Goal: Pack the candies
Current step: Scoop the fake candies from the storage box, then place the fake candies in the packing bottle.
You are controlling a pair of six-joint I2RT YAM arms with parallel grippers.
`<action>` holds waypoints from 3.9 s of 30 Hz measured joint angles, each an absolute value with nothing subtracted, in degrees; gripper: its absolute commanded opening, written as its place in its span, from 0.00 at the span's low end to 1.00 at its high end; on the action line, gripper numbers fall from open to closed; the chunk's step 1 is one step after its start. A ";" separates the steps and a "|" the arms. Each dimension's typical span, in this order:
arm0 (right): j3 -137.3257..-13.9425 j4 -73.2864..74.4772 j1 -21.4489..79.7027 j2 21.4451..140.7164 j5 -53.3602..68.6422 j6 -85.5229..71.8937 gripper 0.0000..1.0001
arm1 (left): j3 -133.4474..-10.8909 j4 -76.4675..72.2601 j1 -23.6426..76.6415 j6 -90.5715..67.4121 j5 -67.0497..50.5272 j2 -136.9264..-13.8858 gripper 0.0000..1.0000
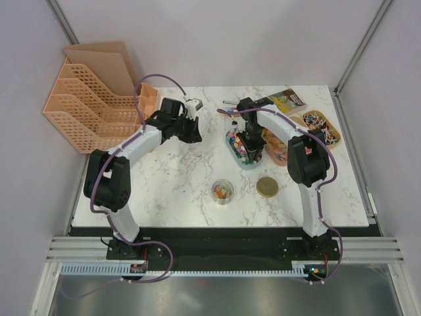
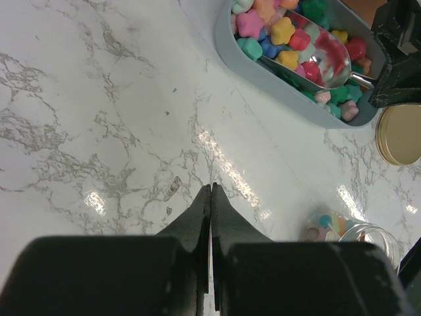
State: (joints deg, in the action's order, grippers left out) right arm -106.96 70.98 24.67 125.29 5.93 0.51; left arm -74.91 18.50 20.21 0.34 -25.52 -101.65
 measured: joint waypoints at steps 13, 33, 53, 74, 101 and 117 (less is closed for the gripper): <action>-102.02 62.17 24.93 123.46 5.74 -4.73 0.00 | -73.60 18.74 20.21 0.97 -25.23 -100.64 0.02; -83.44 44.14 25.04 111.22 2.59 -6.81 0.00 | -72.77 18.65 20.21 1.02 -24.53 -101.16 0.02; -60.10 20.01 25.67 95.53 -1.89 -0.10 0.00 | -77.65 18.46 20.21 1.02 -24.91 -104.51 0.02; -58.37 50.09 24.93 61.82 9.52 40.66 0.00 | -71.31 20.84 18.13 5.65 -17.43 -89.71 0.44; -69.19 68.86 47.42 78.89 -10.52 51.75 0.00 | -54.87 18.00 15.70 5.85 -8.62 -75.94 1.00; -77.41 75.66 54.61 90.13 -19.46 45.60 0.00 | -52.73 15.29 14.61 4.14 -9.91 -70.76 1.00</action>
State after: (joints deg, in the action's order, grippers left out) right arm -77.41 75.66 54.61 90.13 -19.46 45.60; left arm -52.73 15.29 14.61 4.14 -9.91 -70.76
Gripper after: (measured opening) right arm 0.152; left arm 0.995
